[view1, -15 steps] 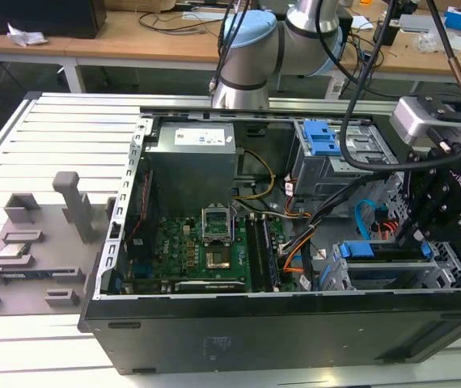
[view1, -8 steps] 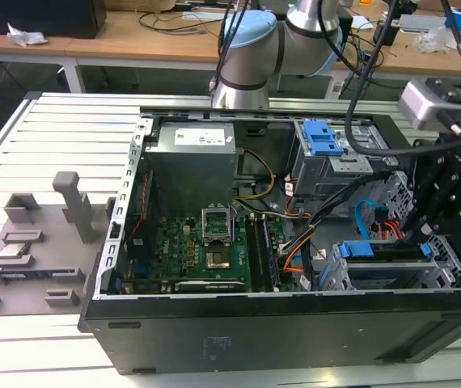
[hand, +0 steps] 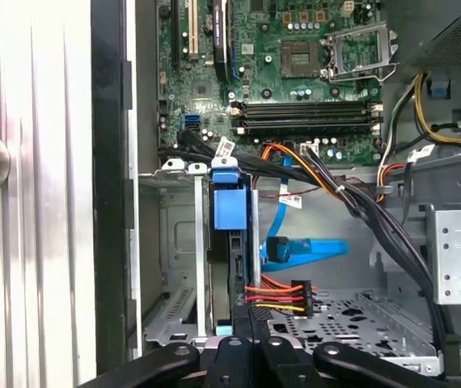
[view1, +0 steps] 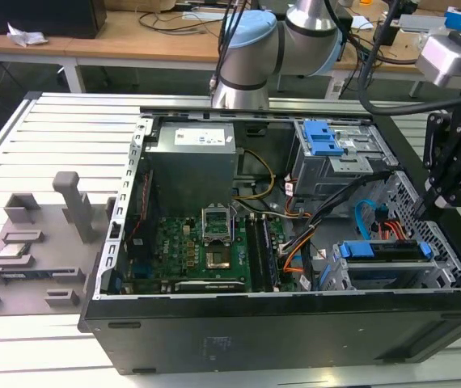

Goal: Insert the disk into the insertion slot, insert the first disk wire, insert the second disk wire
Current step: 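Insert the first disk wire, then insert the second disk wire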

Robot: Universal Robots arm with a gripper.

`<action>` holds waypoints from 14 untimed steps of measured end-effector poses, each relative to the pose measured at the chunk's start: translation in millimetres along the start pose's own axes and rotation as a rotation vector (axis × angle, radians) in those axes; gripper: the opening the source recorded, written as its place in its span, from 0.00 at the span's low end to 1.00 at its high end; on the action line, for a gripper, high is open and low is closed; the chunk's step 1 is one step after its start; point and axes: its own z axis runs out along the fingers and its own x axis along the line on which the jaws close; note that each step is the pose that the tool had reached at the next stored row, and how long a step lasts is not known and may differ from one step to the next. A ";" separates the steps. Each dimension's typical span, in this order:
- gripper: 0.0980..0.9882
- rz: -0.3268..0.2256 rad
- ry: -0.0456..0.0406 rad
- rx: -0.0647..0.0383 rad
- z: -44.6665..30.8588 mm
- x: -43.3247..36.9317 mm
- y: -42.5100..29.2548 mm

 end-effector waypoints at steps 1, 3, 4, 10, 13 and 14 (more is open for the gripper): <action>0.01 0.000 -0.0001 0.000 0.0 0.0 0.0; 0.01 0.000 0.0003 0.000 -0.3 0.0 0.0; 0.01 0.000 0.0001 0.000 -0.2 0.0 0.0; 0.01 0.000 -0.0002 0.000 -0.2 0.0 0.0; 0.01 0.000 -0.0004 0.000 -0.2 0.0 0.0; 0.08 0.000 -0.0005 0.000 -0.2 0.0 0.0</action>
